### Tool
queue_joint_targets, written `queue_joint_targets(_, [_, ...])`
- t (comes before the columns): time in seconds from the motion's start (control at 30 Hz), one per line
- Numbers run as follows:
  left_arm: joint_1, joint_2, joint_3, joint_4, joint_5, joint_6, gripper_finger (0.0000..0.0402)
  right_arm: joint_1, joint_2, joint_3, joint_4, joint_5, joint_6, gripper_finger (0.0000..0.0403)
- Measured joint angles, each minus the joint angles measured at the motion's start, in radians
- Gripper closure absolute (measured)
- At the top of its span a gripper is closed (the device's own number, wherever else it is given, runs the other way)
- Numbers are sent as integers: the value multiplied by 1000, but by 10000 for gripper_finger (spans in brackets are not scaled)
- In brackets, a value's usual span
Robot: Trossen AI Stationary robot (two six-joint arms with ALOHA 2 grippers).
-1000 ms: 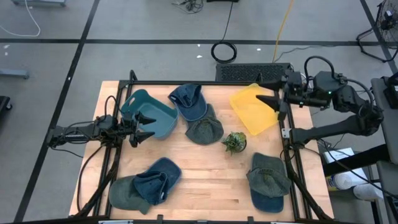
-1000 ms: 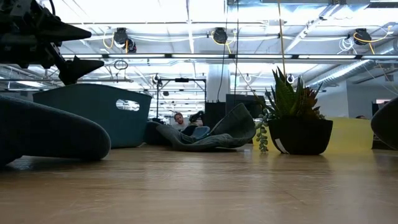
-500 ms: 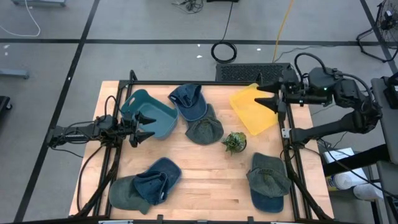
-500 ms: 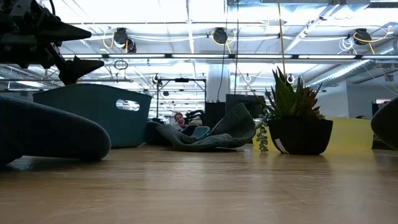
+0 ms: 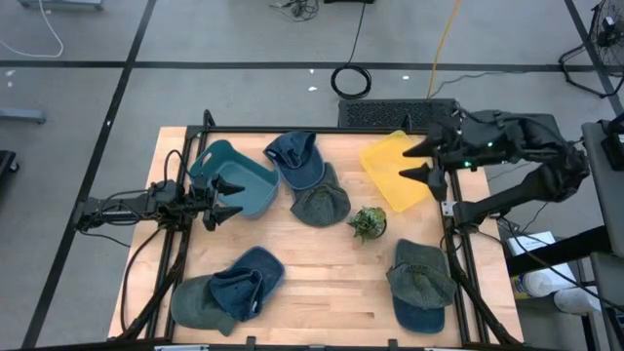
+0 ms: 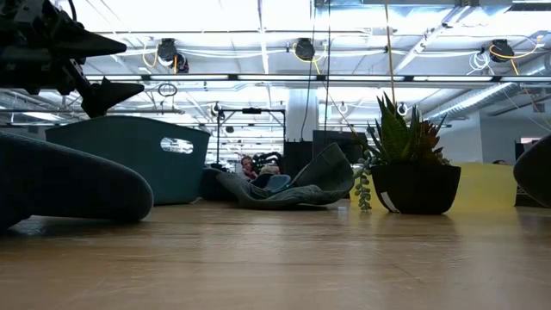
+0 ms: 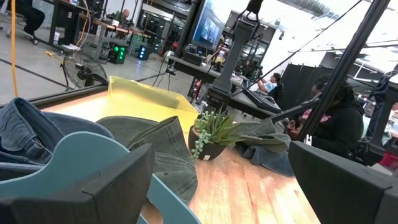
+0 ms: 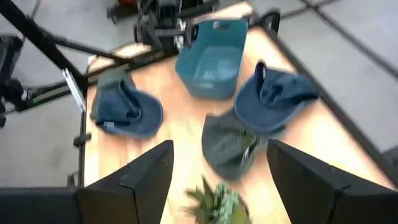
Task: Pick & Place hat
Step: Put the bottom right gray cap into the yellow bin
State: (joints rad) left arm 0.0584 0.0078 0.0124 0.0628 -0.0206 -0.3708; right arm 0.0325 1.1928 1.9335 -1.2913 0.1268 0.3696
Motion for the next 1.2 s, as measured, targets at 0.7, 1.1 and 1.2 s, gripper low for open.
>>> queue_joint_targets(0.7, [0,0,0,0,0,0,23,314,85,1,-197,-173,334,154])
queue_joint_targets(1.1, [0,0,0,0,0,0,23,407,144,-16,-282,-271,331,154])
queue_joint_targets(1.2, [0,0,0,0,0,0,23,441,157,-16,-280,-260,327,155])
